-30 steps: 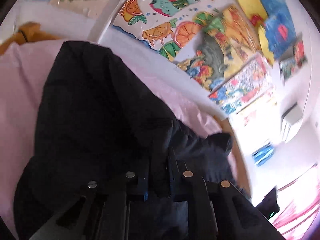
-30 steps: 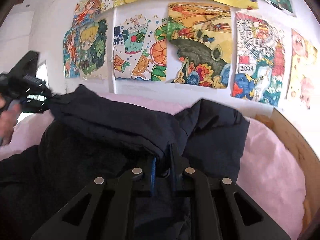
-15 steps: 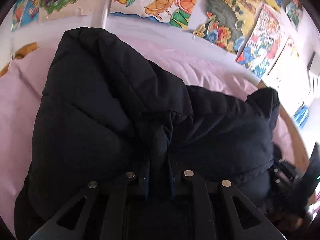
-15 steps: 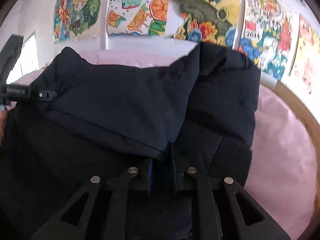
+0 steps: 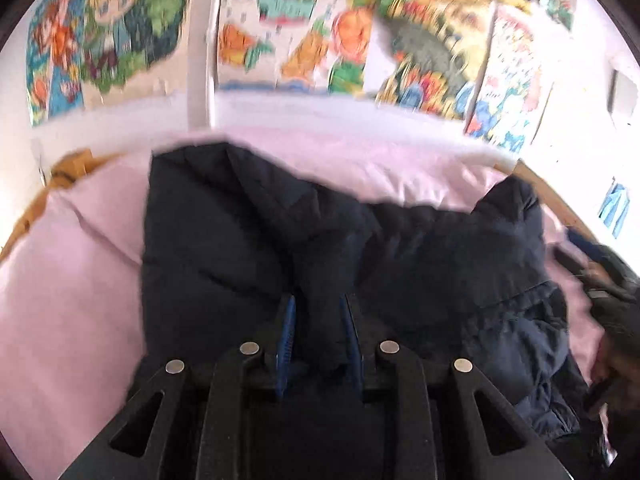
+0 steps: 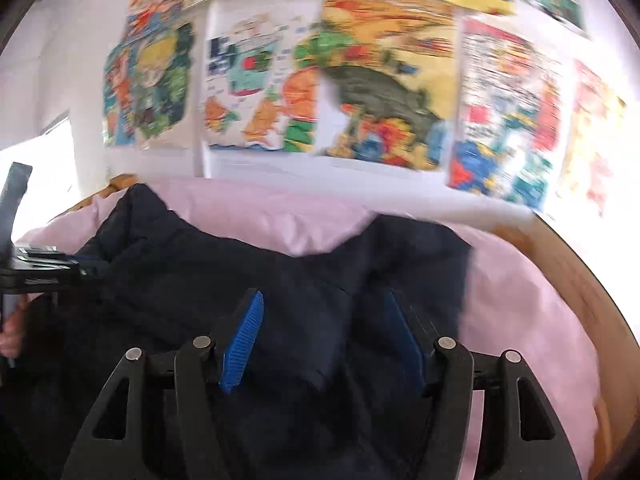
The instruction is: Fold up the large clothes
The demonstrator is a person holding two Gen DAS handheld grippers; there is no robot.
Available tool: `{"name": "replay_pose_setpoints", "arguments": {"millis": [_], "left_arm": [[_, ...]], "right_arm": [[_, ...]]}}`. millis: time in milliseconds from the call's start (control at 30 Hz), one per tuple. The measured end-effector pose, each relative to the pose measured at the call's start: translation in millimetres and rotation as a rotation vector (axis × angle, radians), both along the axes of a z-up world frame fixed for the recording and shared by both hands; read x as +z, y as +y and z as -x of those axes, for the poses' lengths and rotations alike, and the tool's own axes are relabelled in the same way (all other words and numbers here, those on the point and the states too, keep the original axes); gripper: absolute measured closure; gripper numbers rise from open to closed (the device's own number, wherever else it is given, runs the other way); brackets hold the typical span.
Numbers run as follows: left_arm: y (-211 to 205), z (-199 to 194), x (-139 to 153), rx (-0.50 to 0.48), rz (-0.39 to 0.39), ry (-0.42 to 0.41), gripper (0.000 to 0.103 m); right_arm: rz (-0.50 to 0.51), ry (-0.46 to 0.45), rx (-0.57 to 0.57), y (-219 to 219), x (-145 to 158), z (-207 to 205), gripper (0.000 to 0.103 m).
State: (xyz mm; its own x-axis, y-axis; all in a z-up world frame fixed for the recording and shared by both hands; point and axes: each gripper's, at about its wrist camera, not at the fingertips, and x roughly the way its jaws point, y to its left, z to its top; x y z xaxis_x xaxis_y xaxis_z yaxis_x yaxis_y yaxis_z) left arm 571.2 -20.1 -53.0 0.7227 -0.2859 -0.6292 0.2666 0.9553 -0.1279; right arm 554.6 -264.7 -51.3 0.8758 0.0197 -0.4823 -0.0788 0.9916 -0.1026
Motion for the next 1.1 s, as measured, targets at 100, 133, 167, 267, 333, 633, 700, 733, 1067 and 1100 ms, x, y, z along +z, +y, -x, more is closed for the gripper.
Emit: {"name": "replay_pose_setpoints", "arguments": {"millis": [100, 133, 167, 267, 333, 633, 700, 733, 1067, 1100], "left_arm": [[5, 11, 19, -0.011, 0.013, -0.122, 0.075], [3, 9, 26, -0.02, 0.021, -0.149, 0.073], [0, 6, 28, -0.026, 0.027, -0.151, 0.071], [-22, -13, 18, -0.074, 0.01, -0.084, 0.071], [-32, -26, 1, -0.084, -0.045, -0.005, 0.071], [-36, -52, -56, -0.089, -0.117, 0.105, 0.068], [-38, -53, -63, -0.096, -0.13, 0.098, 0.068], [-37, -56, -66, -0.095, -0.125, 0.102, 0.068], [-32, -41, -46, -0.039, -0.115, 0.089, 0.025], [-25, -33, -38, -0.035, -0.066, 0.108, 0.018]], "right_arm": [[0.069, 0.06, 0.013, 18, -21, -26, 0.064], [0.073, 0.079, 0.016, 21, -28, -28, 0.069], [0.079, 0.087, 0.01, 25, -36, -29, 0.069], [0.071, 0.061, -0.002, 29, -54, -22, 0.069], [0.059, 0.055, -0.001, 29, -57, -18, 0.069], [0.052, 0.107, 0.015, 28, -86, -31, 0.069], [0.065, 0.101, 0.011, 31, -91, -32, 0.069], [0.068, 0.096, 0.011, 32, -93, -33, 0.069], [0.014, 0.132, 0.017, 23, -91, -32, 0.056], [-0.012, 0.144, 0.018, 20, -83, -27, 0.048]]}}
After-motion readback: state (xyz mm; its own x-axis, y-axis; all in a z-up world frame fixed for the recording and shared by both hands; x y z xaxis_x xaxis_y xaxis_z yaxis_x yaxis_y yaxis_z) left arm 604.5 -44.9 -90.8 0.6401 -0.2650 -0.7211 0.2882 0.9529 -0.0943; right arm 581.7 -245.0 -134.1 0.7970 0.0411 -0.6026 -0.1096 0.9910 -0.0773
